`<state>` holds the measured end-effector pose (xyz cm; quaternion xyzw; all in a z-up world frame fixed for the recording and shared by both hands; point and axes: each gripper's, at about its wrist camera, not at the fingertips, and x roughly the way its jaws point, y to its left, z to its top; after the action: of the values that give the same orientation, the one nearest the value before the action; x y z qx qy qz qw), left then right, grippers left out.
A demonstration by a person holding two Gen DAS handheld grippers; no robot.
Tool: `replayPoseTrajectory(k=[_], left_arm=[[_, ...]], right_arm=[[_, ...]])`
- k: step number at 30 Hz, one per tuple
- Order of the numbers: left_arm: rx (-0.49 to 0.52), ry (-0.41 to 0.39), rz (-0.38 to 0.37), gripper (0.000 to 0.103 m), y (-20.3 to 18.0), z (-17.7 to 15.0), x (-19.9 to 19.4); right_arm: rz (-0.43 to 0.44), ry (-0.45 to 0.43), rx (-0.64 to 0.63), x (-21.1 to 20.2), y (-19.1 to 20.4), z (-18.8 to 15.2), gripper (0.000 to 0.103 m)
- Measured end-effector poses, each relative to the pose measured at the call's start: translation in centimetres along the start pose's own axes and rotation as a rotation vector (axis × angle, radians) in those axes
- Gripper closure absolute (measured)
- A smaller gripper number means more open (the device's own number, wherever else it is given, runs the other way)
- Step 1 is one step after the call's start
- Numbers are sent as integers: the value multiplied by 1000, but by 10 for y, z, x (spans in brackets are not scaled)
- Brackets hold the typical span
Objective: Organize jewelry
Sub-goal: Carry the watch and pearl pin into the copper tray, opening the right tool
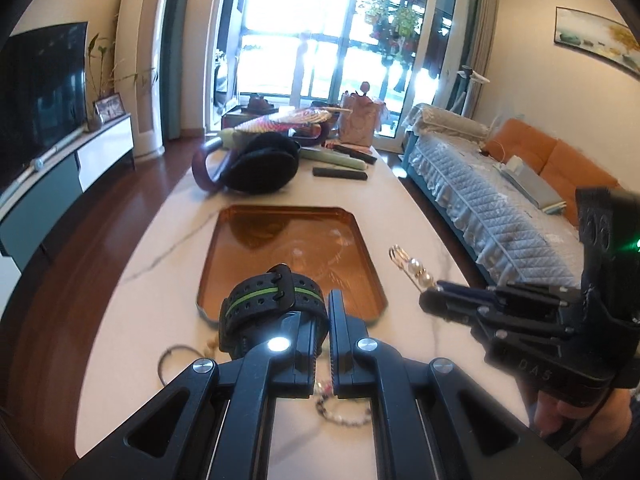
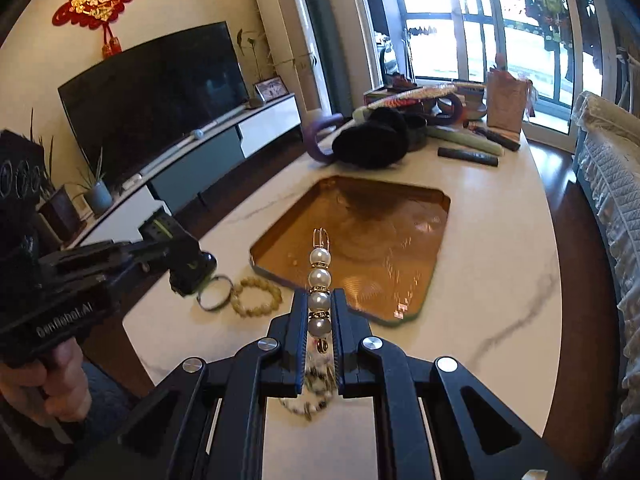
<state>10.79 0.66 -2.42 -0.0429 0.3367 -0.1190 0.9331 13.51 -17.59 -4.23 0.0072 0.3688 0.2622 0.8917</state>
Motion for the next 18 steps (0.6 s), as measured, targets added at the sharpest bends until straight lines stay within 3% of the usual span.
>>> replayPoseTrajectory(k=[6, 10, 18], left_arm=[[41, 12, 29, 98, 4, 23, 25], [69, 32, 47, 98, 13, 27, 55], [-36, 142, -18, 97, 51, 14, 109]], right_arm=[[-24, -22, -58, 20, 3, 26, 93], [-32, -14, -36, 43, -11, 26, 93], [-79, 43, -37, 93, -28, 17, 93]])
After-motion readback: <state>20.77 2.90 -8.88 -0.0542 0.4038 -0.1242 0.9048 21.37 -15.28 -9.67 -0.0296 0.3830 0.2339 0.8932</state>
